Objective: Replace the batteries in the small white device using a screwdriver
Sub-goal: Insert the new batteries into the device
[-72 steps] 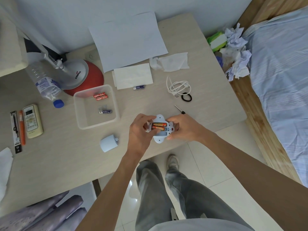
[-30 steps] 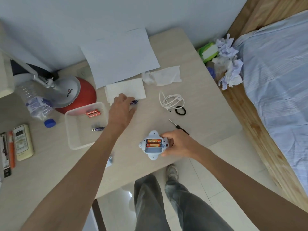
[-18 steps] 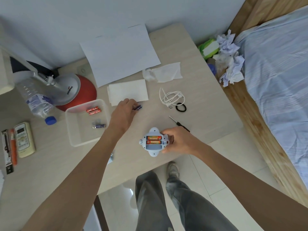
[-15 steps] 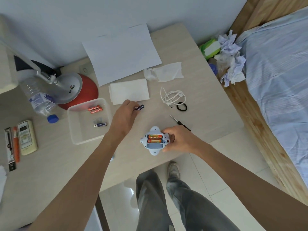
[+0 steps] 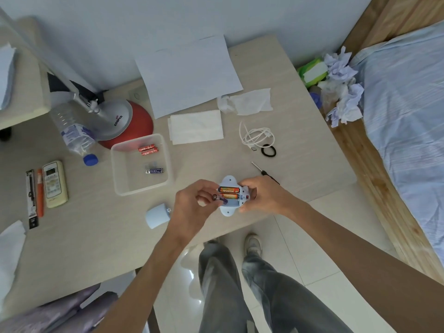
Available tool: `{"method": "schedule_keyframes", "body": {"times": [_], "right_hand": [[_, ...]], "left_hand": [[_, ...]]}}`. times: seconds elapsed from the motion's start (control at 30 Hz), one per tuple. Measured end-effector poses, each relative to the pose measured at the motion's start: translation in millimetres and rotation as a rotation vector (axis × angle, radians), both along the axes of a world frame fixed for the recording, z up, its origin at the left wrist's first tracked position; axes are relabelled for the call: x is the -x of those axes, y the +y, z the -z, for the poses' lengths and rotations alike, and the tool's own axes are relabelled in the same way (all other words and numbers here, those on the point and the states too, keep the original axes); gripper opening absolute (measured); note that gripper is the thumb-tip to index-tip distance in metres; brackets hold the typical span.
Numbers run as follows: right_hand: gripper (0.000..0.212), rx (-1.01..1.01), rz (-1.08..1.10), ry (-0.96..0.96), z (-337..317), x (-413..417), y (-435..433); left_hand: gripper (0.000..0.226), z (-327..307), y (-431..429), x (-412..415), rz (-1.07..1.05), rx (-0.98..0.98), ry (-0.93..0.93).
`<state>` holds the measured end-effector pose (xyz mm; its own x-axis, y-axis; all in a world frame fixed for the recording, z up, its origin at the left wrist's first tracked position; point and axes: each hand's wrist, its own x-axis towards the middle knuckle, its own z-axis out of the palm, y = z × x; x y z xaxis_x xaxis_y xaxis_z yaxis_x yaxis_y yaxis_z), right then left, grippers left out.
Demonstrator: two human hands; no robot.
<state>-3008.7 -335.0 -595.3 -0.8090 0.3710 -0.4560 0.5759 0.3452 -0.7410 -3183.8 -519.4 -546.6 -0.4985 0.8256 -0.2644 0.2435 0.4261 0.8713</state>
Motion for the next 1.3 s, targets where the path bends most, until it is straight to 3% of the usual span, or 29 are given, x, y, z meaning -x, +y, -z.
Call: {"method": "schedule_keyframes", "body": {"times": [0.27, 1.3], "right_hand": [[0.039, -0.004, -0.001, 0.003, -1.6, 1.4, 0.3], [0.042, -0.023, -0.01, 0.001, 3.5, 0.7, 1.1]], "left_hand": [[0.028, 12.6, 4.1, -22.0, 0.083, 0.006, 0.216], [0.028, 31.5, -1.6, -22.7, -0.111, 0.001, 0.244]]}}
